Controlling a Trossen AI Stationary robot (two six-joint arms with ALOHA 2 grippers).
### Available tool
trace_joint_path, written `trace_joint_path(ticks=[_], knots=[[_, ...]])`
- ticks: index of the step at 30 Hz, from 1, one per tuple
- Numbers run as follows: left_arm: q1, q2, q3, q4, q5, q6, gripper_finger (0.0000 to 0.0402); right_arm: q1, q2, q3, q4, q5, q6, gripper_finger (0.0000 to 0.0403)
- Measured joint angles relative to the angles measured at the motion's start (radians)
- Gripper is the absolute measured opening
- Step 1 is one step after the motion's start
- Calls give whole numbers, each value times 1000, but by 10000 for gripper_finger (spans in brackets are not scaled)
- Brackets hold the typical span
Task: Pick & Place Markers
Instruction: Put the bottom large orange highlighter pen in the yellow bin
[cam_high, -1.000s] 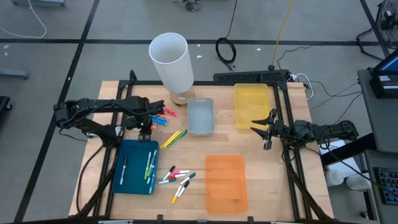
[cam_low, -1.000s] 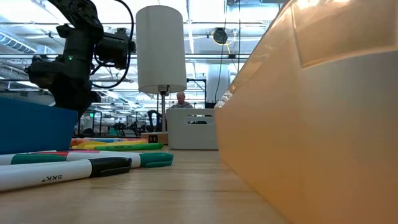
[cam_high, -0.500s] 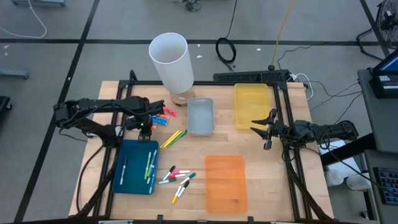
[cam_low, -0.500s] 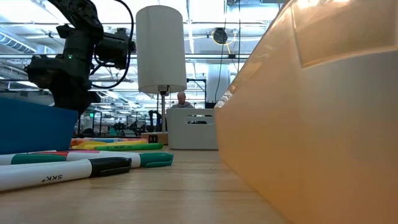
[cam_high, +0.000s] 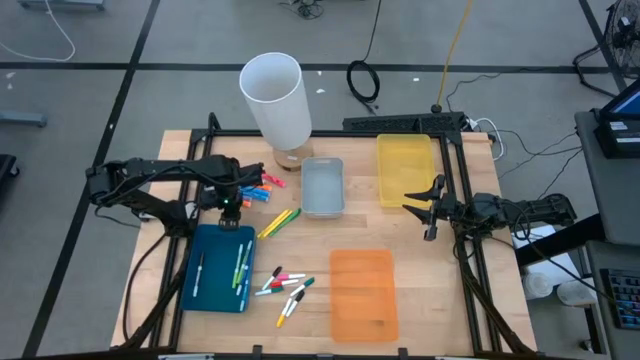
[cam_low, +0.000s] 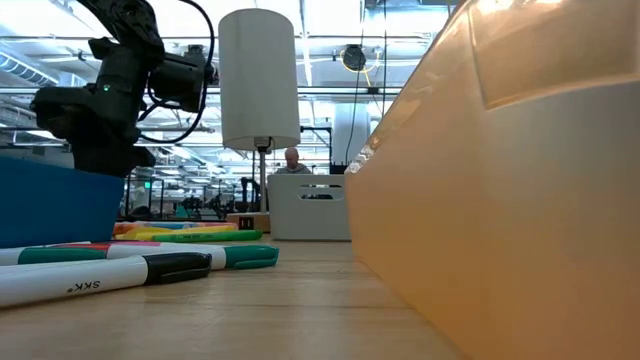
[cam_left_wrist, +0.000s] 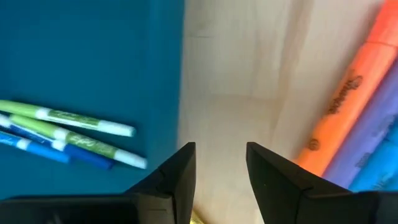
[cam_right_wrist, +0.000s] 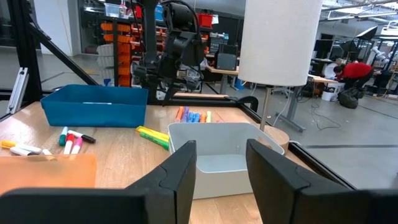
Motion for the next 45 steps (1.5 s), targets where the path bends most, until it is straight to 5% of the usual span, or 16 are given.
trace_joint_path(ticks=[10,16,22,32,41,45], knots=[[-3,0,0,-27,-74,7,208,0,0,0,0,0,0,128],[-6,-27,0,10,-318,-2,242,0,0,0,0,0,0,128],[-6,-27,-37,34,-240,-37,233,0,0,0,0,0,0,128],[50,-31,-221,389,-286,42,225,0,0,0,0,0,0,128],[54,-30,-235,398,-279,34,224,0,0,0,0,0,0,128],[53,-30,-236,399,-266,14,190,0,0,0,0,0,0,128]])
